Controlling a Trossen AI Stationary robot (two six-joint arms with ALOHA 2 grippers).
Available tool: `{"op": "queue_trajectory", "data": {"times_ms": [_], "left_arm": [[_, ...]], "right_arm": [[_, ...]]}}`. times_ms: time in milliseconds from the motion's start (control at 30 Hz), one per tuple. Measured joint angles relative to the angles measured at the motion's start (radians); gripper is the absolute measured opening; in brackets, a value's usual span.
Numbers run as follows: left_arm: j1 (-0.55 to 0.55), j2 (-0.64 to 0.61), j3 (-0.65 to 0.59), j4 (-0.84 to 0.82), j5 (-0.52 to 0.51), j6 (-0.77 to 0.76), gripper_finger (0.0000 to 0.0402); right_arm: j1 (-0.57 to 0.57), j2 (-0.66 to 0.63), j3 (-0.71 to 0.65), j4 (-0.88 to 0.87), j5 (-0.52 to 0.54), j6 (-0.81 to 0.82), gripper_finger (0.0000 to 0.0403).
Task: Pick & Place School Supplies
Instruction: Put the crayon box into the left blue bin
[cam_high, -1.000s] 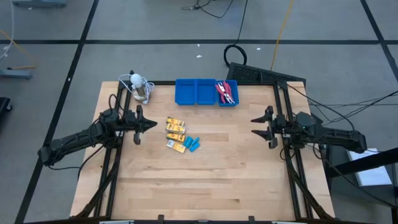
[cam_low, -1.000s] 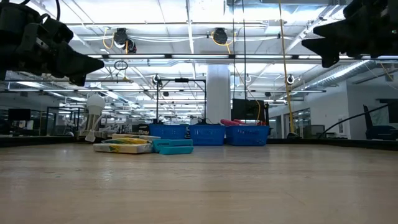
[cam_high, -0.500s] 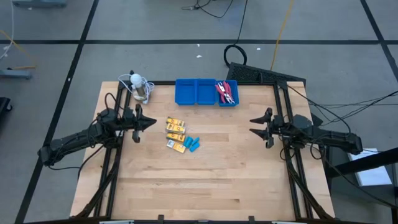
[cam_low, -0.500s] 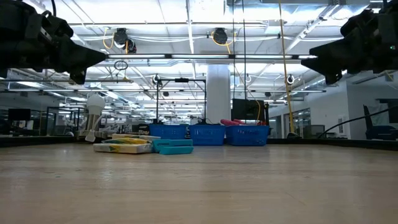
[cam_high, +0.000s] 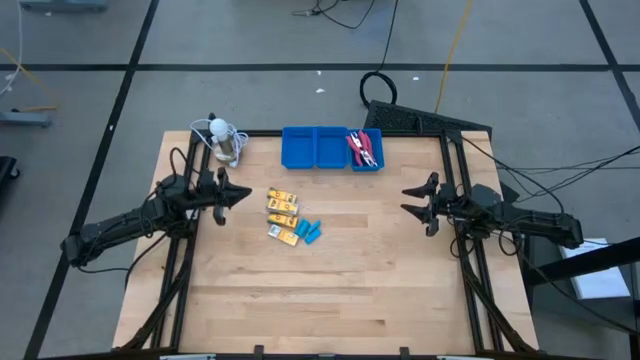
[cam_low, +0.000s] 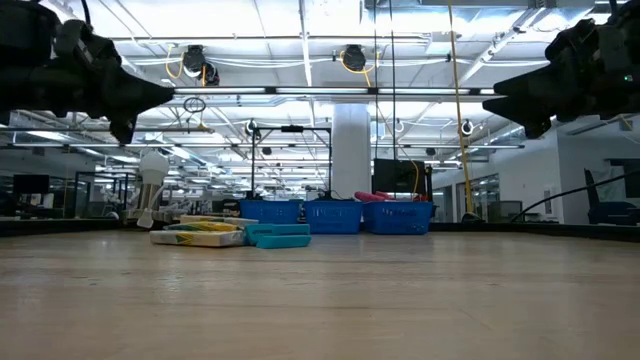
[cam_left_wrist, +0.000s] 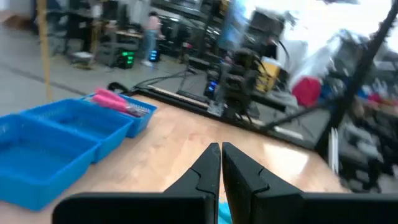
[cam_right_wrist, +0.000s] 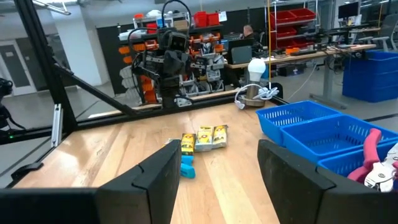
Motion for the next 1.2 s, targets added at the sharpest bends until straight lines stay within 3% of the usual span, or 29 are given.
{"op": "queue_trajectory", "data": {"times_ms": [167,400,533,733,933,1067,1200], "left_arm": [[-0.01,0.023,0.003,-0.005,-0.014,-0.118,0.0056],[-0.091,0.16,0.086,0.022,-0.054,-0.084,0.019],[-0.144,0.324,0.209,-0.116,-0.206,0.019,0.0238],[-0.173,0.656,0.368,-0.279,-0.401,0.177,0.0241],[-0.173,0.948,0.418,-0.19,-0.509,0.282,0.0231],[-0.173,1.094,0.42,-0.059,-0.516,0.341,0.023],[-0.173,1.208,0.421,-0.03,-0.497,0.402,0.023]], "right_arm": [[0.0,0.0,0.0,0.0,0.0,-0.001,0.0207],[0.0,0.0,-0.001,0.0,0.0,-0.001,0.0204],[0.0,0.0,-0.002,0.0,0.0,-0.001,0.0207],[0.0,0.0,-0.002,0.0,0.0,-0.002,0.0205],[0.0,0.0,-0.002,0.0,-0.001,-0.002,0.0207],[0.0,0.0,-0.002,0.0,0.0,-0.002,0.0206],[0.0,0.0,-0.002,0.0,-0.001,-0.002,0.0204]]}}
